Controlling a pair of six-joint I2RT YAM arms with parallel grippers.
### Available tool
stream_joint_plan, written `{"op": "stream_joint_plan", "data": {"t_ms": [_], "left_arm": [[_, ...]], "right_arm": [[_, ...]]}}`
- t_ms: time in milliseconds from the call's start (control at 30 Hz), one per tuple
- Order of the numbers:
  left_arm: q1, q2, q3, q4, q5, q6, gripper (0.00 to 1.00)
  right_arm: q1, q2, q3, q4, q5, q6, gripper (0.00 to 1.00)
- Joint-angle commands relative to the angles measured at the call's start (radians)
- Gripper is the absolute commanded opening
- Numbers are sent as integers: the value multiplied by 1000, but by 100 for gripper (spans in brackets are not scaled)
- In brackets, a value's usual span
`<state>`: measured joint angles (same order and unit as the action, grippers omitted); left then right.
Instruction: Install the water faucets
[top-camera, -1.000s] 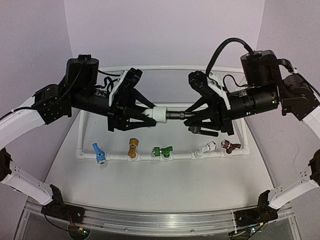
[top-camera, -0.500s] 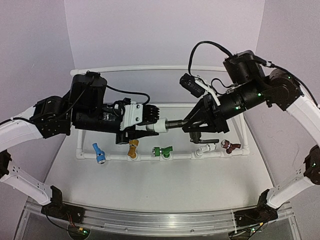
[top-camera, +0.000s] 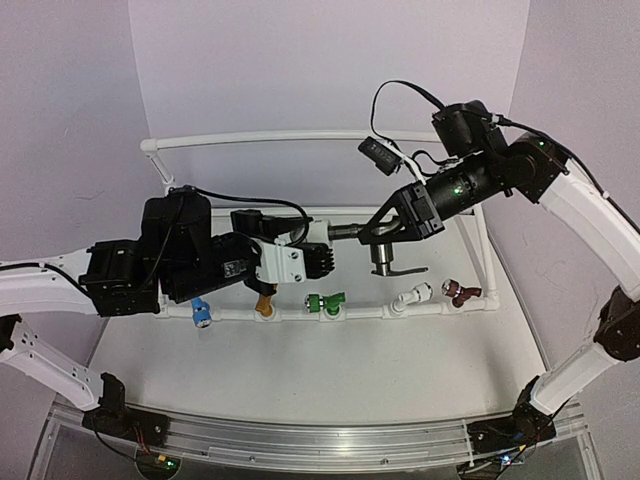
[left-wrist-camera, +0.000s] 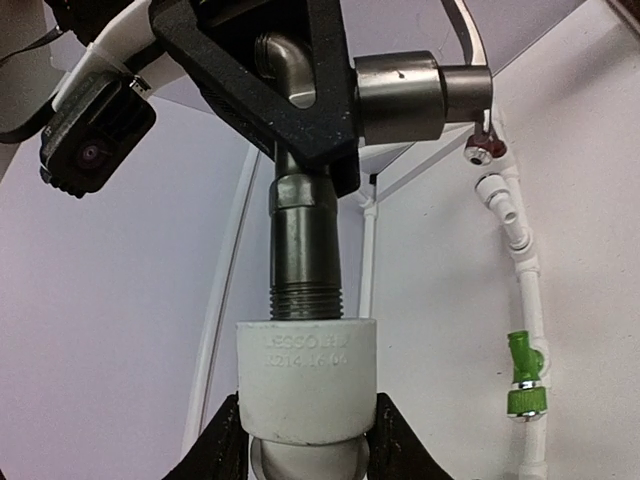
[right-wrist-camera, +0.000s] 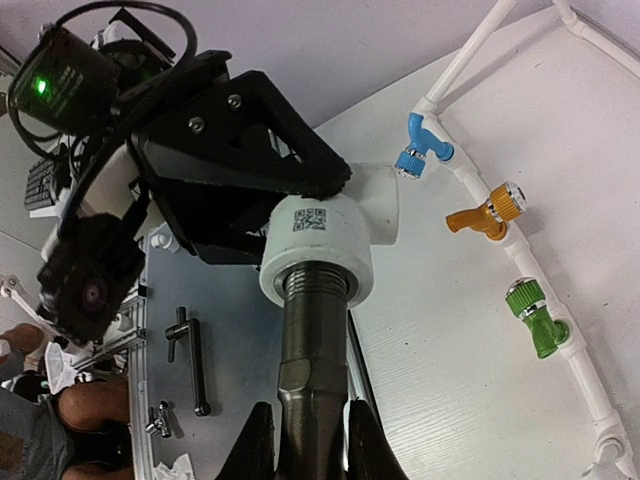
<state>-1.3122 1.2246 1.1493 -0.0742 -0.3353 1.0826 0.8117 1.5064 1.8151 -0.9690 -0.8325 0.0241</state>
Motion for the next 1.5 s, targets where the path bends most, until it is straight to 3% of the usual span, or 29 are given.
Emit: {"op": "stream_joint_plan", "data": {"t_ms": [0, 167, 333, 633, 733, 867, 967, 1100, 1333, 1467], "left_arm": [[-65, 27, -40, 277, 28, 192, 1], [-64, 8, -46, 268, 19, 171, 14], [-64, -17, -62, 278, -3, 158, 51], [-51, -50, -84, 370, -66, 78, 99], [-47, -79, -85, 380, -98, -6, 100], [-17, -160, -17, 215, -76, -327, 100], [95, -205, 70, -41, 87, -662, 100], [252, -212, 121, -171, 351, -968, 100], [433, -97, 241, -258, 868, -1271, 100], [577, -11, 259, -152, 1189, -1516, 100]], "right_arm": [[-5, 42, 71, 246, -82, 63, 0], [-6, 17, 97, 243, -23, -27, 0], [-5, -15, 105, 248, 62, -160, 0], [-6, -59, 72, 260, 162, -294, 0], [-6, -83, 52, 274, 224, -361, 0], [-6, -138, 2, 331, 324, -483, 0], [-6, -199, -58, 410, 380, -593, 0], [-5, -250, -117, 504, 415, -728, 0], [-3, -312, -194, 554, 409, -1034, 0], [20, -371, -297, 618, 454, -1243, 0]]}}
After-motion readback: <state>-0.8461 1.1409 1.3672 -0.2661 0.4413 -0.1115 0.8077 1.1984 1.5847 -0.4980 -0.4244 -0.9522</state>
